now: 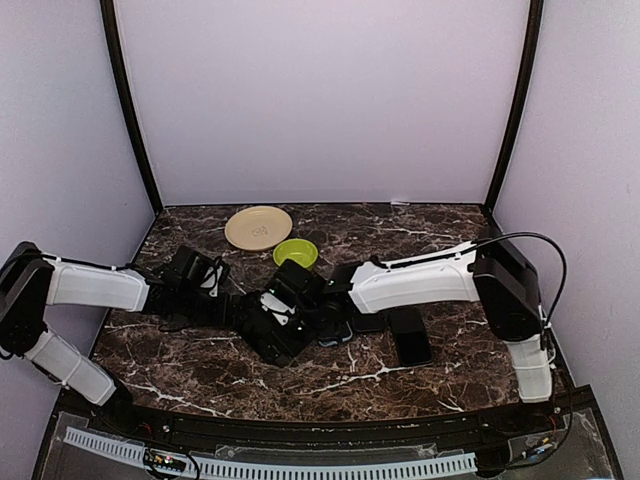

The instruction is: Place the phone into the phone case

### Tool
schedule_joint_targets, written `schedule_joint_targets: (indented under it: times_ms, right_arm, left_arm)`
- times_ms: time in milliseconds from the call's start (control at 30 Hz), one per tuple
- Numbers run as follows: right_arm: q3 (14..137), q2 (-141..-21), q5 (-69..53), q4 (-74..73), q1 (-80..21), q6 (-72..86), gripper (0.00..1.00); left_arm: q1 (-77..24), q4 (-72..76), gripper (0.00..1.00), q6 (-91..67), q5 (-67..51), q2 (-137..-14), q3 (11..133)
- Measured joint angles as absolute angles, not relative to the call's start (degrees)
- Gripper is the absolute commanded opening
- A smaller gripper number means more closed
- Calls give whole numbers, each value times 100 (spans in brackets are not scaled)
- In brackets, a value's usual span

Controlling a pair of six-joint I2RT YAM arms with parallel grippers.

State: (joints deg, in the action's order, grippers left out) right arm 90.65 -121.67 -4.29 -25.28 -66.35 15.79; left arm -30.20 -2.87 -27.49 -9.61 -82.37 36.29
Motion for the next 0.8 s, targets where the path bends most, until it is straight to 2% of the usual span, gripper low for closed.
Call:
schedule_joint_targets:
  times_ms: [200,333,533,667,800]
  right_arm:
    - [10130,-13056,336,-3144,-6941,1686,98]
    - [10276,-13172,777,-3334,-7059,1789,97]
    - [10414,-13251,1146,-3559,-7107,1953,83]
    - [10339,-13216,1184,-3492,-7105,2014,68]
    - [10036,-13047,1184,-3317,-7087,1951,59]
  left_arm:
    - [-2974,-54,75,-2783,-1116,-8379,3529]
    - [-2978,215,70,-2786,-1286,-8473,3476]
    - [-3096,425,67,-2792,-1439,-8425,3326]
    - [-3170,379,67,-2816,-1457,-8217,3236]
    - [-3179,274,71,-2812,-1485,-7924,3212]
